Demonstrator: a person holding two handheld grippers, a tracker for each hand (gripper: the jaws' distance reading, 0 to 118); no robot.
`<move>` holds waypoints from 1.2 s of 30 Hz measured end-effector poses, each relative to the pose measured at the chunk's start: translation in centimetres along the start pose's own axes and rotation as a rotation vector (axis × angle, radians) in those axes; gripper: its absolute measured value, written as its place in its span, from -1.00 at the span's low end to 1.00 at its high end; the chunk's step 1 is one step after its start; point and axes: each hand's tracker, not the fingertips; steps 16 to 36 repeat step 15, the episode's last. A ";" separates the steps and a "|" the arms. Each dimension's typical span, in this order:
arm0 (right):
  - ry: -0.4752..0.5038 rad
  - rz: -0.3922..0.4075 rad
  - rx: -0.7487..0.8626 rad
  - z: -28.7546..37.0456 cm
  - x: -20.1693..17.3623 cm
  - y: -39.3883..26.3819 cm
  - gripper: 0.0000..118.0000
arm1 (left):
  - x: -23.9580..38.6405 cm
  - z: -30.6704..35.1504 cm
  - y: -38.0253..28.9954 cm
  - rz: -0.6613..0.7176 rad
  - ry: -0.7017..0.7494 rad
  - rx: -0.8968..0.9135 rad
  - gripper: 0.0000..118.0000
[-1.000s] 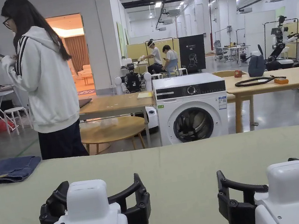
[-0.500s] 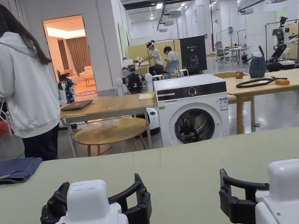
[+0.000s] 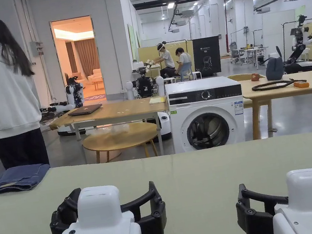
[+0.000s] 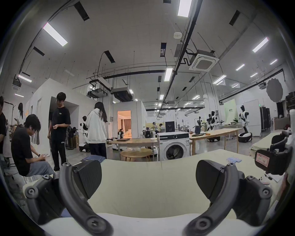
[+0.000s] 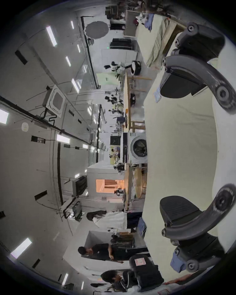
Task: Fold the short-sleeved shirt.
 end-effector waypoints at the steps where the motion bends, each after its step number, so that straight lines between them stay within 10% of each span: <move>1: 0.003 -0.004 0.007 0.2 0.1 0.1 1.00 | 0.0 0.0 0.0 0.002 -0.001 0.001 0.96; 36: -0.095 -0.007 0.066 1.0 0.4 0.9 1.00 | 0.6 -0.3 0.2 0.012 -0.013 0.005 0.96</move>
